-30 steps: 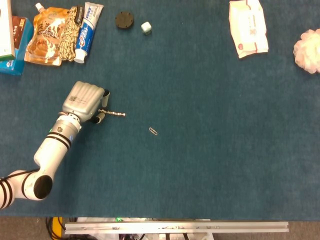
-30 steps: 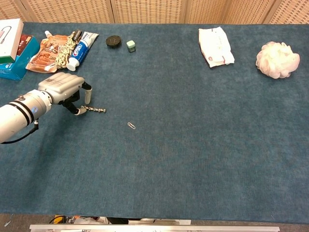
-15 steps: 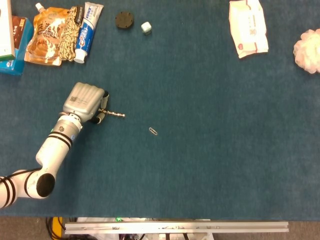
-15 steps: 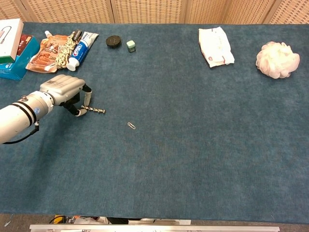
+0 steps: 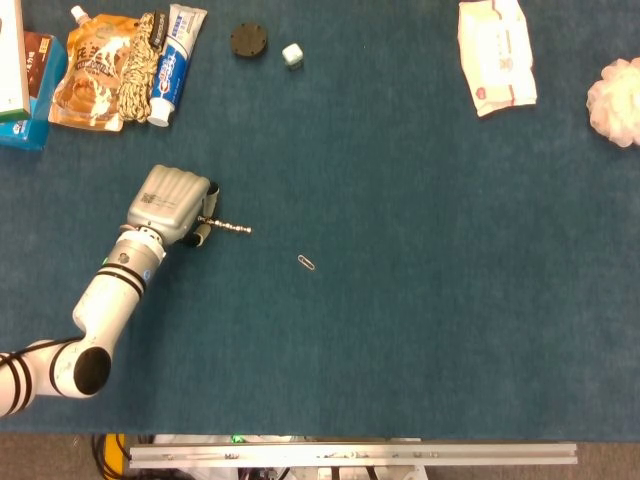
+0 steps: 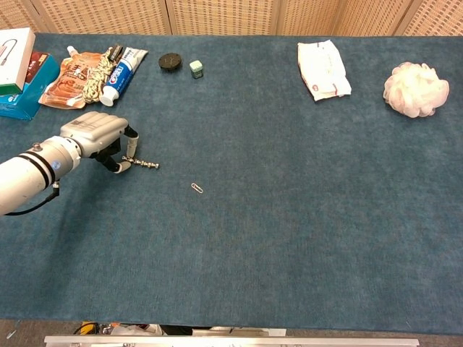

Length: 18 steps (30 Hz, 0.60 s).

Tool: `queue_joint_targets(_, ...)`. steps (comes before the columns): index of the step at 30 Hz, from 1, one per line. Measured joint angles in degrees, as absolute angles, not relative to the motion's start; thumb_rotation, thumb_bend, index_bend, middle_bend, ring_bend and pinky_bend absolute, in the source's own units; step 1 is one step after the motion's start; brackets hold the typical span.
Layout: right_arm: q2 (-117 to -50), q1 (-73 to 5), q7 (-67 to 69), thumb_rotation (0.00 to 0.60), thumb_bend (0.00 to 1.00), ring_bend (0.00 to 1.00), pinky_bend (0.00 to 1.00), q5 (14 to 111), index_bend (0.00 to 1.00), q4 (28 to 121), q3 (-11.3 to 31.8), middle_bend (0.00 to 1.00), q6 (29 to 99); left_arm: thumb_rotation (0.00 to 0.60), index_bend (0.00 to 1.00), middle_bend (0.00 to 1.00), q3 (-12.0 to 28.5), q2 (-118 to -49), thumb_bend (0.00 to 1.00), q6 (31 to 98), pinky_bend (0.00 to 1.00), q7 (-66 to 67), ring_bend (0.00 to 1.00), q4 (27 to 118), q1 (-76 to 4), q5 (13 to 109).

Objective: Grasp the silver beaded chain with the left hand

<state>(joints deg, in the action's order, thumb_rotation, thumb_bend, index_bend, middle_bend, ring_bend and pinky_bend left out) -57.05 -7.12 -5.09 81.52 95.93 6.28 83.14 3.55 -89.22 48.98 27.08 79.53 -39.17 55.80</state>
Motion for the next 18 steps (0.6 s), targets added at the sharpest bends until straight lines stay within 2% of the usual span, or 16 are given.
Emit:
queue_joint_targets(8,-57.1,-6.9,-4.6,0.600,0.13,0.58,0.54,82.1,0.34,95.7,6.3,0.53,83.6,0.600,0.61,1.00,3.1,-86.6,0.35,51.7,1.00,26.6,1.00,84.1,-38.5,58.9)
queue_joint_targets(18,-57.3,-6.8,-4.1,0.600,0.13,0.58,0.54,82.4,0.34,95.4,6.4,0.53,83.9,0.600,0.62,1.00,1.8,-81.9,0.35,57.7,1.00,26.1,1.00,94.0,-36.6,66.5)
